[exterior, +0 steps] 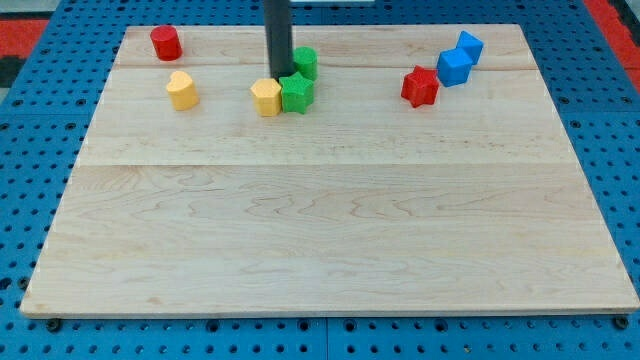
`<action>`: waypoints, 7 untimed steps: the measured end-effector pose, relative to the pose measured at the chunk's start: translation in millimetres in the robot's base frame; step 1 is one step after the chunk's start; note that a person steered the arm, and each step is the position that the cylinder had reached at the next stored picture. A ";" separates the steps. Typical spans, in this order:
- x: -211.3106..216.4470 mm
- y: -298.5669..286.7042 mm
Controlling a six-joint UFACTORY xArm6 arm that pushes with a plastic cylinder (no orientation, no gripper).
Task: Push the yellow heart to the top left of the yellow hexagon
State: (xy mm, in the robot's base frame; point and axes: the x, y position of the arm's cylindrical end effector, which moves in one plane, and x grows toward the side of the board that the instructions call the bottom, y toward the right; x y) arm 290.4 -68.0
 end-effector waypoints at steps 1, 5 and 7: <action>-21.4 -26.3; 27.1 97.9; 144.2 88.9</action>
State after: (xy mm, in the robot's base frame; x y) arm 434.6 20.9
